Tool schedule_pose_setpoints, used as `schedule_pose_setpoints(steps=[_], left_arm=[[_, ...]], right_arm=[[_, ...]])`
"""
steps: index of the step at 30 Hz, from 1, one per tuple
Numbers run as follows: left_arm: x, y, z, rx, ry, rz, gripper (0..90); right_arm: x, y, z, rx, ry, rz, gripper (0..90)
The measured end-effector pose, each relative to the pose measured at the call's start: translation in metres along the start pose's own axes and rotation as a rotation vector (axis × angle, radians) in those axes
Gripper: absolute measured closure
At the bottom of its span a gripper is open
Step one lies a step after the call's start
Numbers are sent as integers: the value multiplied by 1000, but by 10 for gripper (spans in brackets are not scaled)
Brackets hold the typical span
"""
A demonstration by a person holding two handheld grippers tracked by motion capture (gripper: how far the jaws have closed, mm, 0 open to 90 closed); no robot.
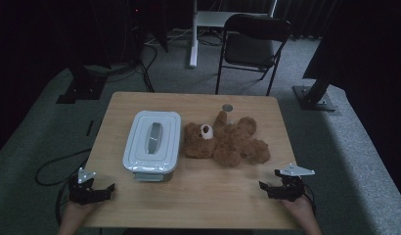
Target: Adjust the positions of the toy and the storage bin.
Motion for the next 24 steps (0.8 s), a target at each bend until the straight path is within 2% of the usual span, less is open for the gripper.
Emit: schedule_pose_setpoints(steps=[8,12,14,18,24], left_arm=[[0,0,0,-1,1,0,7],[0,0,0,-1,1,0,7],[0,0,0,-1,1,0,7],[0,0,0,-1,1,0,7],[0,0,0,-1,1,0,7]], right_arm=[[-42,14,2,9,48,-77,136],[-64,14,5,-10,65,-97,141],[-74,12,7,-27,76,-98,141],[-92,2,10,-31,105,-92,141],[-118,-18,18,-67,143,-80,152]])
Point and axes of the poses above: each handheld gripper's, and its own axes: y roughly backward along the jaws, x roughly out of its underside, z roughly to its left, the point moved 10 cm from there along -y, roughly forward along the jaws, and after that the axes turned 12 degrees about -y, right-handed, at the moved point
